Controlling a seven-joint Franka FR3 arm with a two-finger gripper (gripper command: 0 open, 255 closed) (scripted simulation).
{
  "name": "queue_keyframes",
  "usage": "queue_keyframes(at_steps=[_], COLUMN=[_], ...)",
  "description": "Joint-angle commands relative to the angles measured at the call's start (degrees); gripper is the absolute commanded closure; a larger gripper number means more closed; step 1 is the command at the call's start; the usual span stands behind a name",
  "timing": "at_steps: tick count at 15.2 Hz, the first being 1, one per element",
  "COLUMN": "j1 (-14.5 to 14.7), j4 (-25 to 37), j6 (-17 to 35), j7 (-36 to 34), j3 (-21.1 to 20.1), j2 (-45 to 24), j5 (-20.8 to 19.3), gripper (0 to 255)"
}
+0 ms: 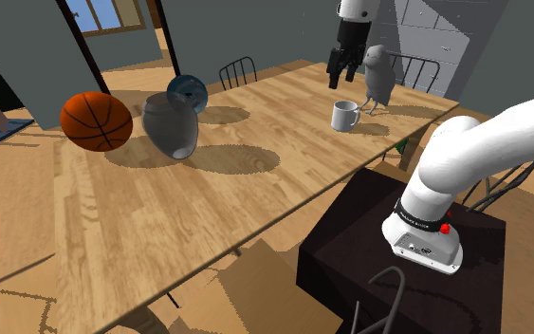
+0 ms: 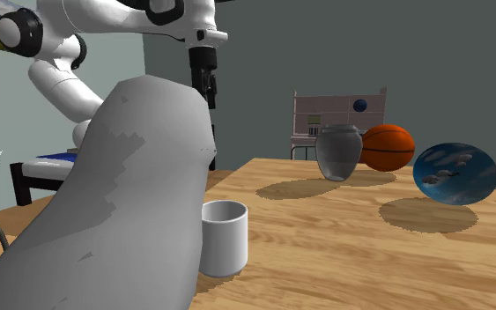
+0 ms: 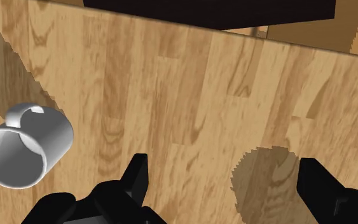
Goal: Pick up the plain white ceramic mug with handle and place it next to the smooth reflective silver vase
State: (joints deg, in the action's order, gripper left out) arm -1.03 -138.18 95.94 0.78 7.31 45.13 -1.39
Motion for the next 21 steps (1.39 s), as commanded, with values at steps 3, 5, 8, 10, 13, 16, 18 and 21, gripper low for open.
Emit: queue_keyframes(at_steps=[3,5,8,10,13,16,18,21], j1=[-1.5,-2.2,-3.1,-3.6,-4.2,-4.5,-4.6,-4.5], j4=[-2.4,-3.3,-4.2,-4.3,-4.1,-3.1,-2.1,-0.1], j6=[5.9,9.1,13.8,17.1,21.9,26.6,29.6,33.8], j7=[3.3,4.9,7.4,9.1,11.7,14.6,16.7,20.3], j3=[3.5,5.3,8.1,10.1,13.0,16.0,18.0,20.9], j2=[-3.2,-5.2,-8.9,-11.7,-16.4,-21.6,-25.4,-31.5], j5=[-2.6,-3.8,-5.4,-6.2,-7.0,-7.1,-6.6,-4.9], gripper=[0,0,0,0,0,0,0,0])
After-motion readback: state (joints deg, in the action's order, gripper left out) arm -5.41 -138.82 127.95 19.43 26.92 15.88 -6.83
